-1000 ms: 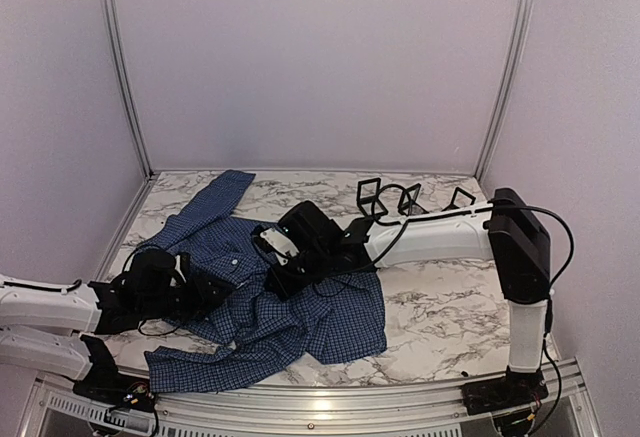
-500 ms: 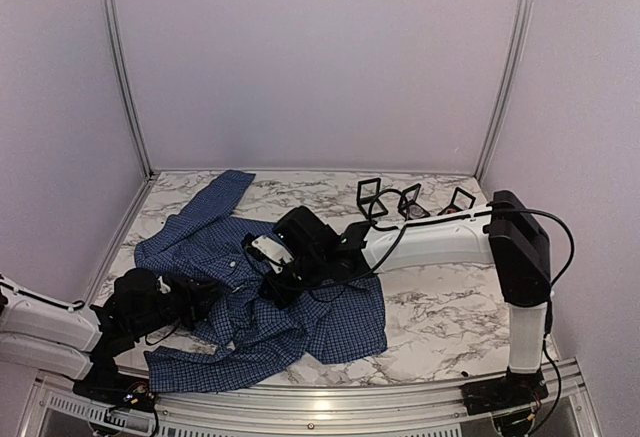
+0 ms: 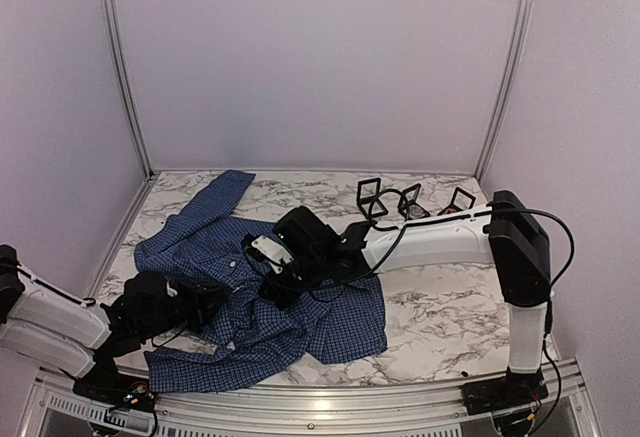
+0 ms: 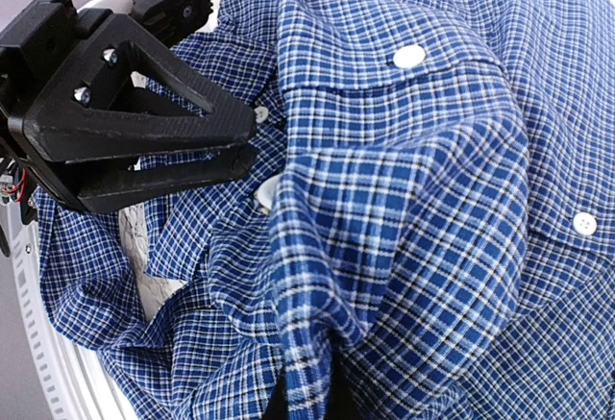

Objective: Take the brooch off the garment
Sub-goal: Pick up the brooch from the crumpled clothing.

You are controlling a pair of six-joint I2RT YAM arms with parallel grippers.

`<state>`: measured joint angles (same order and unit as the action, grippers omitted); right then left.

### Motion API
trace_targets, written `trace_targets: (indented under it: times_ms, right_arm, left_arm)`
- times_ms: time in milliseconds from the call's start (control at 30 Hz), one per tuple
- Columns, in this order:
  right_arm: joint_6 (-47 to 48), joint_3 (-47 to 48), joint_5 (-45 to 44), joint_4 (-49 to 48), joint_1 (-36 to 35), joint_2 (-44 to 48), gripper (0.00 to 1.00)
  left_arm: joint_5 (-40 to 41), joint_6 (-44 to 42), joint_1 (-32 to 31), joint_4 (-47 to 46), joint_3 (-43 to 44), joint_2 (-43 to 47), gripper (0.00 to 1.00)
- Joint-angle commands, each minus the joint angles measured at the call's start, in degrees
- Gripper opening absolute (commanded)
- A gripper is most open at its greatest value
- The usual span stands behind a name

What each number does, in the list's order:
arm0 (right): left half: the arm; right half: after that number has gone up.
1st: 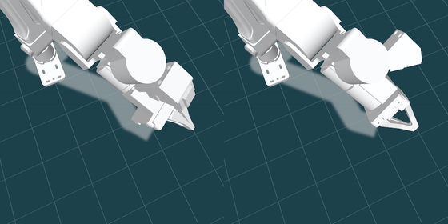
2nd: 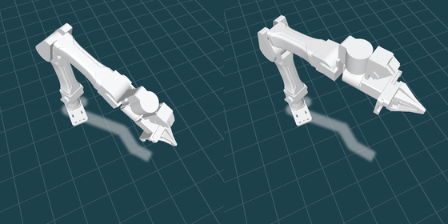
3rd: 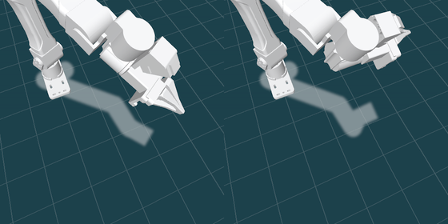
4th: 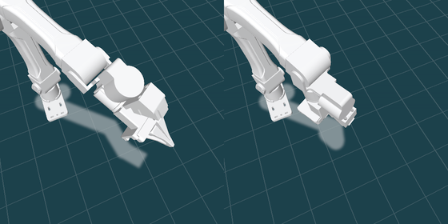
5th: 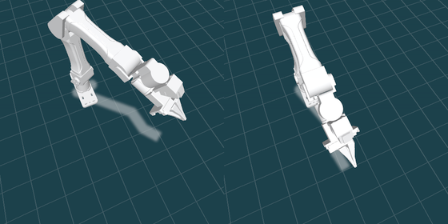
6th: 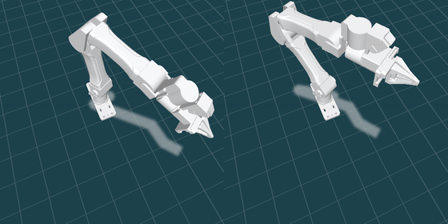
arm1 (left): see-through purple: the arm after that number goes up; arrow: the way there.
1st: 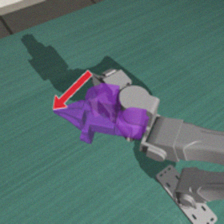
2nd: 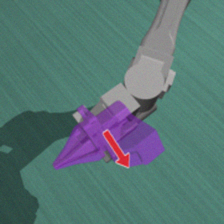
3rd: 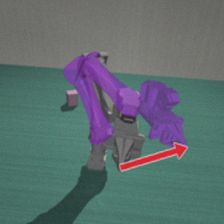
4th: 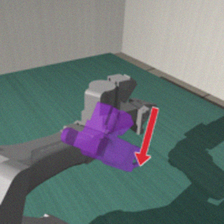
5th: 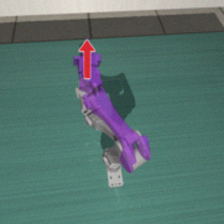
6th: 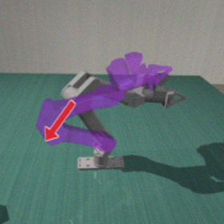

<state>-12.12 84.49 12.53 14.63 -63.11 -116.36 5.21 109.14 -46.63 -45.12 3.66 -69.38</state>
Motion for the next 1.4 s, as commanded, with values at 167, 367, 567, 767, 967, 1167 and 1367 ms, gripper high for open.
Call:
trace_targets:
  times_ms: [167,367,567,767,967,1167,1367]
  right_arm:
    - [0.32,0.77,-0.14,1.31,-0.53,0.07,0.00]
    - [0.18,0.59,-0.45,1.32,-0.58,0.03,0.00]
    - [0.28,0.85,-0.58,1.36,-0.59,-0.23,0.00]
    - [0.40,0.85,-0.61,1.46,-0.54,-0.41,0.00]
    - [0.21,1.03,-0.58,1.41,-0.53,-0.62,0.00]
    - [0.26,0.86,-0.63,1.80,-0.52,-0.54,0.00]
    - [0.48,0.49,-0.27,1.92,-0.55,-0.42,0.00]
  left_arm:
    - [-0.06,1.45,-0.80,-10.52,2.58,-8.38,0.20]
    - [-0.86,1.70,-1.02,-12.10,3.26,-10.64,0.19]
    - [-1.23,2.12,-1.36,-12.93,3.20,-11.32,0.15]
    - [-0.92,2.04,-2.91,-8.49,2.73,-8.94,0.21]
    - [-0.58,2.59,-3.04,-9.76,2.32,-9.33,0.23]
    - [-0.21,3.96,-3.64,-12.82,1.91,-11.43,0.22]
    - [-0.01,3.69,-3.64,-15.06,2.93,-13.36,0.19]
